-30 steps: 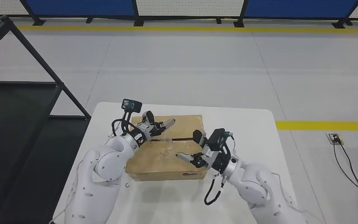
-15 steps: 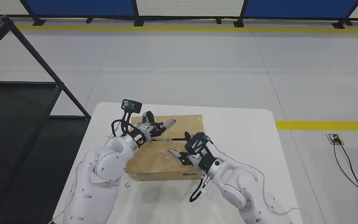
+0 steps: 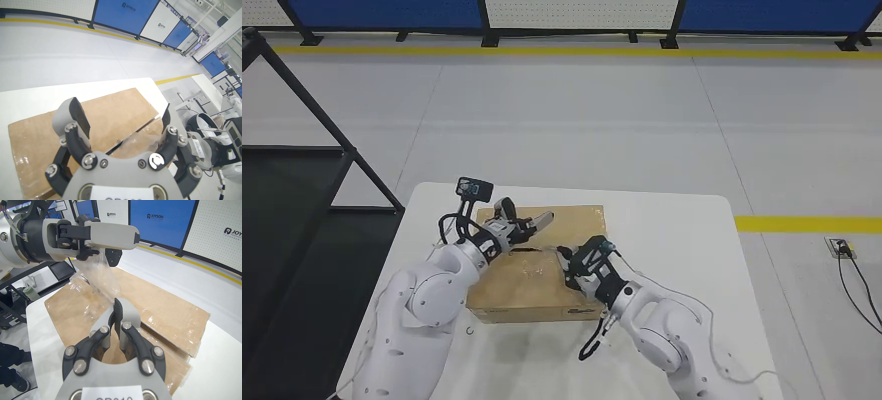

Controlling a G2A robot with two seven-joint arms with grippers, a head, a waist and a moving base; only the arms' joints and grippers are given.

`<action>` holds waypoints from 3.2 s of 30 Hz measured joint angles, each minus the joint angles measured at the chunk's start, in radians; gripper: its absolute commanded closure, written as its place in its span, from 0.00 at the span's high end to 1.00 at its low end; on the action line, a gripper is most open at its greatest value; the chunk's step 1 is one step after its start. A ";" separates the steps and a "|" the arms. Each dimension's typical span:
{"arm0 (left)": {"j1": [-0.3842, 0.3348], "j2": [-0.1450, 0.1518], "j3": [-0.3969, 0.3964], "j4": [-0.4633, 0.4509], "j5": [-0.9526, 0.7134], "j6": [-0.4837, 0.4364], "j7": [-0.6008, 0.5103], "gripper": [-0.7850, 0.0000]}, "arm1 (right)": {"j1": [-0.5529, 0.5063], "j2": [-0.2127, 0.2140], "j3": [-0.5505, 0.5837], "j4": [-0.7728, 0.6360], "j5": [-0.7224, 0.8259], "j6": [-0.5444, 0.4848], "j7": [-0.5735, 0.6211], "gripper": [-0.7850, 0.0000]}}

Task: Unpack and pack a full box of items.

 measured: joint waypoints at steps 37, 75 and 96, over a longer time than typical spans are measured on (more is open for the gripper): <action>0.173 0.054 -0.238 -0.101 -0.201 -0.068 0.041 1.00 | -0.003 -0.021 0.028 0.010 -0.095 0.054 -0.129 0.00; 0.233 0.096 -0.230 -0.059 -0.310 -0.110 0.039 1.00 | -0.027 -0.065 0.037 0.036 -0.187 0.171 -0.348 1.00; 0.316 0.115 -0.259 -0.111 -0.343 -0.142 0.119 1.00 | 0.106 -0.033 0.301 -0.033 0.636 0.158 0.516 1.00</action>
